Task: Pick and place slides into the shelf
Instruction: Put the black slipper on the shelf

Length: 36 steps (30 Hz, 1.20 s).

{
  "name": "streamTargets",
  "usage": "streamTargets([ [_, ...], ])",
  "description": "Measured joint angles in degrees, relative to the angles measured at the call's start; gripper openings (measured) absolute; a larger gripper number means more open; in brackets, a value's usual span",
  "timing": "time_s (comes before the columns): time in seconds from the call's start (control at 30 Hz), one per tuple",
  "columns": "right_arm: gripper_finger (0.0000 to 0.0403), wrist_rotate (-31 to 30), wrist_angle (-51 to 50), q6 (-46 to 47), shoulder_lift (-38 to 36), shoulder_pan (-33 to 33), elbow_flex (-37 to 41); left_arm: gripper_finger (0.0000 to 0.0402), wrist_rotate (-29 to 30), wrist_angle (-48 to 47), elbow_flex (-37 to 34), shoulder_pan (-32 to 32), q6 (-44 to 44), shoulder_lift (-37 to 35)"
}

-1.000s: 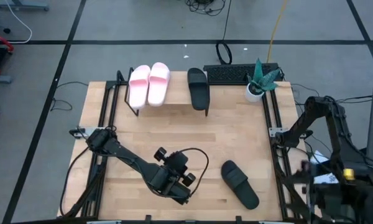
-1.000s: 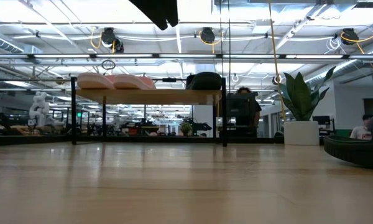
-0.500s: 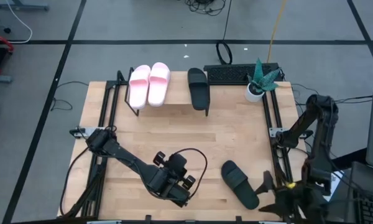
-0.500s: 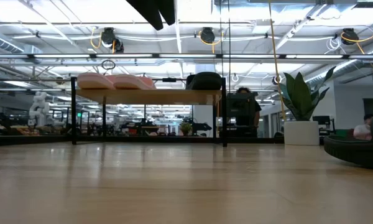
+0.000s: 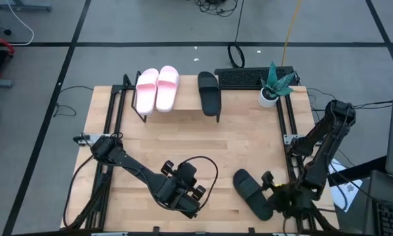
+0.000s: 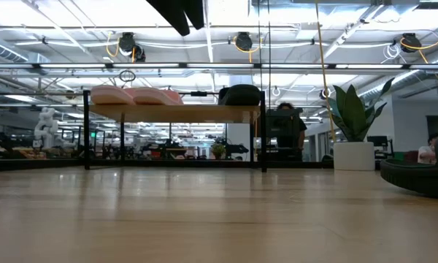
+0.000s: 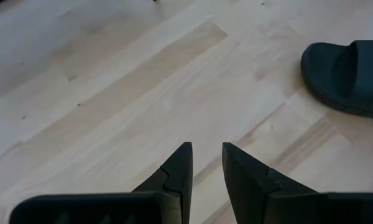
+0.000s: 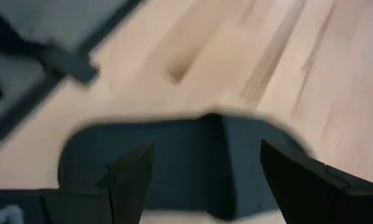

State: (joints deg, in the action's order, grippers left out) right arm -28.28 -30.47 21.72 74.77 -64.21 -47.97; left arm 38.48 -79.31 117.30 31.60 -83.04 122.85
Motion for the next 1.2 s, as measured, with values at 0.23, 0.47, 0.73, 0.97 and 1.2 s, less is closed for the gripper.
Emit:
streamTargets([
  [0.23, 0.0283, 1.4, 0.1, 0.0, 0.2, 3.8, 3.7, 0.0085, 0.1, -0.1, 0.0, -1.1, 1.7, 0.0],
  [0.47, 0.0274, 1.5, 0.2, 0.1, 0.2, 6.9, 7.1, 0.0085, 0.0, -0.2, 0.0, -2.0, 3.5, 0.0],
  [0.73, 0.0227, 1.6, 1.7, 0.1, 0.2, 8.4, 9.7, 0.0085, 0.1, -0.2, 0.0, -2.2, 3.8, 0.0],
  [0.97, 0.0147, 1.5, 3.7, 0.7, 0.2, 8.4, 9.8, 0.0085, 0.1, -0.2, 0.0, -2.3, 3.8, 0.0],
  [1.2, 0.0027, 1.8, 4.4, 8.8, 0.1, 9.2, 9.8, 0.0085, 0.1, -0.2, 0.0, -2.3, 3.2, 0.0],
])
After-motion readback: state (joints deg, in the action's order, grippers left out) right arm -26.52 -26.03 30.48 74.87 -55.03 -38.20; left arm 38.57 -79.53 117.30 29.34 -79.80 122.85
